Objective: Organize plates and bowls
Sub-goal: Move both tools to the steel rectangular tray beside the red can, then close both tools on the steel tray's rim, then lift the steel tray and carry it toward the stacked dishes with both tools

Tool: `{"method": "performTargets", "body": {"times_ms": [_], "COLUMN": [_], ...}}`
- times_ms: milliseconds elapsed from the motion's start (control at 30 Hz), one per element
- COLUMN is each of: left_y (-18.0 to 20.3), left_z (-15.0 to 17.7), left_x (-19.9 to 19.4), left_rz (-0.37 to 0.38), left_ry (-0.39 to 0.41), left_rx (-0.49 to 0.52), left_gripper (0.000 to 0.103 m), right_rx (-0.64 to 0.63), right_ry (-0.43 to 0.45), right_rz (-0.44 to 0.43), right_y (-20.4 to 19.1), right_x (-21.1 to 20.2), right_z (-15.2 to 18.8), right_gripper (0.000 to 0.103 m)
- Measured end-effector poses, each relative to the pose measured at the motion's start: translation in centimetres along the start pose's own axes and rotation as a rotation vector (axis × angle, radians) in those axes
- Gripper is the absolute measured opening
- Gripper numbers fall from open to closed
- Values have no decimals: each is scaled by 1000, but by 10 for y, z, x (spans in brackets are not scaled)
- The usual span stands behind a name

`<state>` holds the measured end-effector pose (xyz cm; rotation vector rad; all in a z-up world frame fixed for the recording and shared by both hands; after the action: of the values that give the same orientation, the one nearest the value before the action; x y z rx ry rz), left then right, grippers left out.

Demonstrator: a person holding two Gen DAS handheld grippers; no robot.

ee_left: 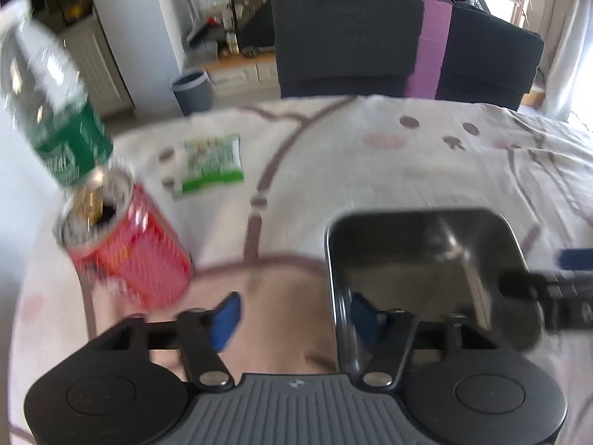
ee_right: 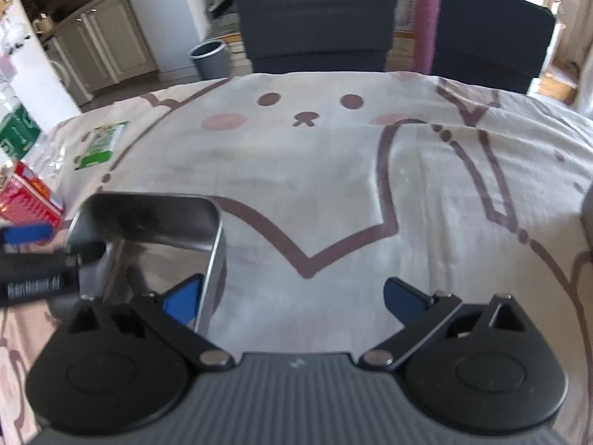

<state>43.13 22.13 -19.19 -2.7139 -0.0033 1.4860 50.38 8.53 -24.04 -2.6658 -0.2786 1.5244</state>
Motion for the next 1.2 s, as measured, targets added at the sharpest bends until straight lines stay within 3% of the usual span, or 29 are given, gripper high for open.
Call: {"method": "performTargets", "body": {"times_ms": [100,167,267,367,433,600,800,1200], "left_y": [-9,-12,-11,-10,-9,-10,-5,52], "left_z": [10,13,13,13,13,14,10,9], "left_x": [-5,-8,-11,-15,-17,-25,-58,-156], "left_rz": [88,133,173,206,202,184,161,169], "left_ry": [-8,-3,8,15,18,36,123,238], "left_rx": [-103,-151,-192,-222,-214,-209,-208,-111], "left_gripper": [41,33,19,6,6,5,4,5], "right_rx": [5,12,15,-5,-22,-81,-84,-90], "right_ry": [-11,-15,-13,7,26,34,74,191], "right_rz": [-80,-119,-167,-173,-182,-173,-211,-257], "right_y": [-2,-7,-14,-21,-24,-37,-31,8], "right_x": [1,0,-3,-9,-13,-15,-38,-133], "right_z": [-8,-11,-12,-11,-11,-11,-8,-5], "right_gripper": [74,51,27,16,7,6,6,7]}}
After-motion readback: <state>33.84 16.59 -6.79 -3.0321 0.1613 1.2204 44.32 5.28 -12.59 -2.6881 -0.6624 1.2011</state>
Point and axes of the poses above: each gripper's, at about its wrist camera, not at the fingertips, and x roughly the way its jaws point, y to its right, z to its underside, the point moved 3 cm from there along x, roughly the way its jaws point, and after that the axes turned 1 degree about y, right-handed, at the moved point
